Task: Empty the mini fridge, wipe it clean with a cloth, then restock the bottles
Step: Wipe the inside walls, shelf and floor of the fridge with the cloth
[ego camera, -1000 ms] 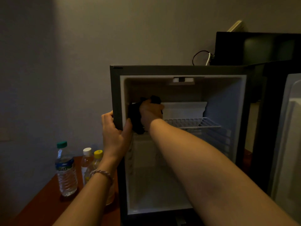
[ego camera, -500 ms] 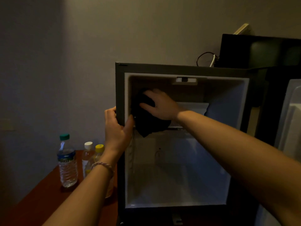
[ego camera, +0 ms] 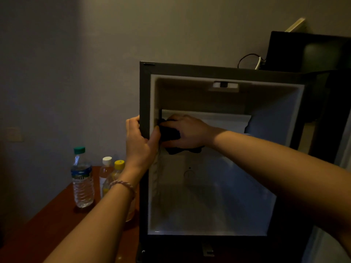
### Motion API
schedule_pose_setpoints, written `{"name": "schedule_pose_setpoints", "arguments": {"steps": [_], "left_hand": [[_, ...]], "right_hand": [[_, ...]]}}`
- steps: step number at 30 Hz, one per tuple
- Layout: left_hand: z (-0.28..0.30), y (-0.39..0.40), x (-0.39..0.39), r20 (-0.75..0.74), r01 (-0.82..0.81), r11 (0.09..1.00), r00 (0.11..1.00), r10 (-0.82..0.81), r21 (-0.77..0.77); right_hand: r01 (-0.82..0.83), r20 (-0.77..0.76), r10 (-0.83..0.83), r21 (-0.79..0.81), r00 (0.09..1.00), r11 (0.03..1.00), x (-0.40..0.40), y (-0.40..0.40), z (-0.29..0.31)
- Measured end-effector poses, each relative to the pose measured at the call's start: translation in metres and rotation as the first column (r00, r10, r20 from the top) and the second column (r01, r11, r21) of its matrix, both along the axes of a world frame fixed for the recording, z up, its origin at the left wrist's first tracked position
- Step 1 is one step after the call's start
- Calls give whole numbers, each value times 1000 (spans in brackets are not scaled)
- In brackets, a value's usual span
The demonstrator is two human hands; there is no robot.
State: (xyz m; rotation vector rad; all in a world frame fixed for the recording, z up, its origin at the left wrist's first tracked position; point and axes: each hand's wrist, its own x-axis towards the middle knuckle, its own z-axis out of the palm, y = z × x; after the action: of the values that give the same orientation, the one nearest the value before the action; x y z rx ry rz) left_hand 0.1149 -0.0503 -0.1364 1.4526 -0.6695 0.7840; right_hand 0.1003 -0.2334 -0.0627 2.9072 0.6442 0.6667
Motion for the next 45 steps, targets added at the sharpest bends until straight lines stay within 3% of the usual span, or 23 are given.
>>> {"name": "schedule_pose_setpoints", "arguments": {"steps": [2, 5, 8, 16, 22, 30, 38, 45], "left_hand": [[0, 0, 0, 3, -10, 1000, 1000, 10, 4], [0, -1, 0, 12, -25, 1000, 1000, 25, 12], [-2, -1, 3, 10, -6, 1000, 1000, 6, -1], [-4, -3, 6, 12, -12, 1000, 1000, 13, -4], [-3, -2, 4, 10, 1, 1000, 1000, -2, 10], [-3, -2, 4, 8, -2, 1000, 1000, 2, -15], [-2, -2, 3, -21, 7, 1000, 1000, -7, -22], [-2, -2, 2, -6, -7, 1000, 1000, 7, -9]], "right_hand": [[-12, -43, 12, -3, 999, 1000, 0, 0, 5], [-82, -158, 109, 168, 981, 982, 2, -1, 11], [-42, -163, 93, 291, 982, 956, 14, -5, 13], [0, 51, -7, 149, 999, 989, 30, -8, 2], [-2, -31, 8, 171, 1000, 985, 12, -4, 12], [-176, 16, 175, 151, 984, 973, -15, -11, 10], [-94, -37, 105, 237, 994, 967, 22, -11, 8], [-85, 37, 79, 210, 996, 974, 27, -11, 6]]}}
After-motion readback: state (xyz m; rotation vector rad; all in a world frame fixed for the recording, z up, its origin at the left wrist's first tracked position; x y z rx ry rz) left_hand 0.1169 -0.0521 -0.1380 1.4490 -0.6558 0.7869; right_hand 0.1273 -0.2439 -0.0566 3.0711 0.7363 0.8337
